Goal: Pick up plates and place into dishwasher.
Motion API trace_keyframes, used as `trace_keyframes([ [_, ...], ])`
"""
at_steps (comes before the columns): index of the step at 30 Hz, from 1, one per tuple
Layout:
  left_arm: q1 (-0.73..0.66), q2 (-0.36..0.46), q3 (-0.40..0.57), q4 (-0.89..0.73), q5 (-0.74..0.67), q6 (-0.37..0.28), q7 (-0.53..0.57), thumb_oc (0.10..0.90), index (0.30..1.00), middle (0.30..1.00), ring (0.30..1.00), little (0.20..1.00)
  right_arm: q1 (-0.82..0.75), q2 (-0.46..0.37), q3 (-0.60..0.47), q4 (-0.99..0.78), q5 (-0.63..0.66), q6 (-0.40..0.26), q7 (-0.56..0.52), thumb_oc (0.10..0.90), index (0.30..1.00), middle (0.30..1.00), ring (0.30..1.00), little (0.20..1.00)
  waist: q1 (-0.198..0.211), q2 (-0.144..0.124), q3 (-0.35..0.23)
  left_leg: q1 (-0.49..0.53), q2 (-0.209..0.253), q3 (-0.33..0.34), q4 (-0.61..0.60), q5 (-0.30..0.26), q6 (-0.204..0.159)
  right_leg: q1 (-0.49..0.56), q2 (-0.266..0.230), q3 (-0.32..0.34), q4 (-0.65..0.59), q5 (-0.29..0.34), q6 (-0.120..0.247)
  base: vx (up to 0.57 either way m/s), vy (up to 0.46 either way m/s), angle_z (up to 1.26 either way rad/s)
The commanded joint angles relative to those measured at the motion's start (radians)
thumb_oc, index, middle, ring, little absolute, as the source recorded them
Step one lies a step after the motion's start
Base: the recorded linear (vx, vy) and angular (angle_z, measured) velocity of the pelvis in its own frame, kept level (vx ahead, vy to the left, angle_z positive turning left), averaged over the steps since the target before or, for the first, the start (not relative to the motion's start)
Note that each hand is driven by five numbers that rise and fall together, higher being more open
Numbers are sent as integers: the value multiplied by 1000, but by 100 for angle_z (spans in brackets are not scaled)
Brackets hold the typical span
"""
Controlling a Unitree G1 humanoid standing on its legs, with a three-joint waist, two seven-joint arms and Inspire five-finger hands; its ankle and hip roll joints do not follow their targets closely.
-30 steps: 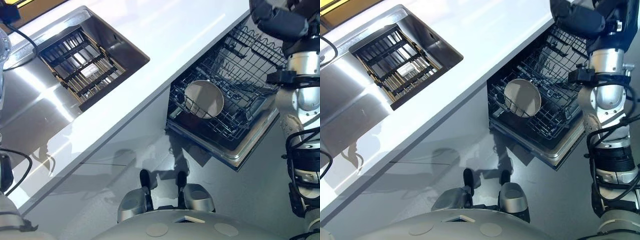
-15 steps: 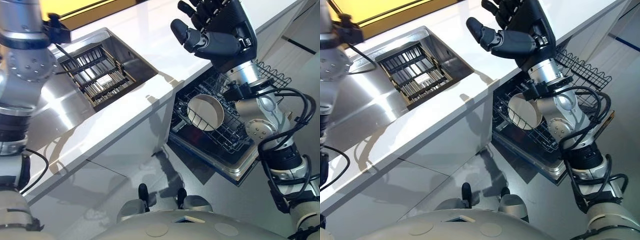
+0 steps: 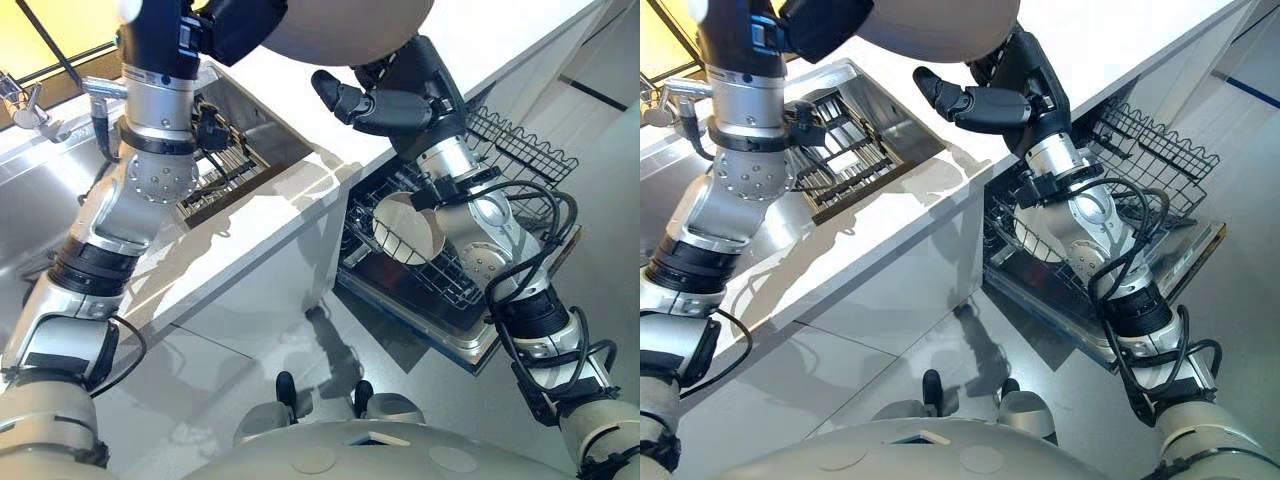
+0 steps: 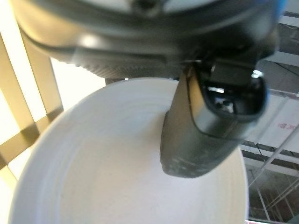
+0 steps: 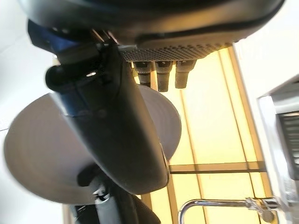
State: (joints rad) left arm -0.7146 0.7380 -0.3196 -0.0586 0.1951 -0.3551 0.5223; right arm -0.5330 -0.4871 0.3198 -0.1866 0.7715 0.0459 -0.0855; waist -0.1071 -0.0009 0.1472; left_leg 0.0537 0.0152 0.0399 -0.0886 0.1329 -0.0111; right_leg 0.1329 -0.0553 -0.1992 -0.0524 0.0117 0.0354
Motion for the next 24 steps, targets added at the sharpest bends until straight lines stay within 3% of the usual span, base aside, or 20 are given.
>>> trace_keyframes([
  [1, -30, -11, 21, 31, -40, -41, 15, 100, 300, 300, 300, 200, -162, 52, 5, 0, -36, -59, 0, 800, 900, 900, 900, 900, 7, 2, -134, 33, -18, 75, 10, -126, -34, -83, 28, 19, 114, -77, 86, 0, 0, 0],
  [12, -28, -41, -24, 26, -85, -25, -40, 100, 300, 300, 300, 200, -158, 76, 19, 29, -14, -78, 7, 800, 900, 900, 900, 900, 12, 2, -136, 37, -23, 72, 11, -131, -30, -77, 28, 19, 109, -79, 85, -1, 2, 4],
  [19, 14, -42, -18, 85, -107, 59, -67, 100, 300, 300, 300, 200, -148, 90, 9, 34, 30, -102, 26, 800, 900, 900, 900, 900, 17, 3, -136, 42, -26, 71, 10, -137, -28, -72, 30, 14, 102, -77, 85, 0, 0, 0],
  [24, 52, -12, 6, 175, -89, 74, -60, 100, 300, 300, 300, 200, -135, 91, -26, 36, 104, -105, 46, 800, 900, 900, 900, 900, 19, 3, -136, 44, -26, 72, 11, -140, -28, -72, 30, 10, 100, -76, 85, 0, 0, 0],
])
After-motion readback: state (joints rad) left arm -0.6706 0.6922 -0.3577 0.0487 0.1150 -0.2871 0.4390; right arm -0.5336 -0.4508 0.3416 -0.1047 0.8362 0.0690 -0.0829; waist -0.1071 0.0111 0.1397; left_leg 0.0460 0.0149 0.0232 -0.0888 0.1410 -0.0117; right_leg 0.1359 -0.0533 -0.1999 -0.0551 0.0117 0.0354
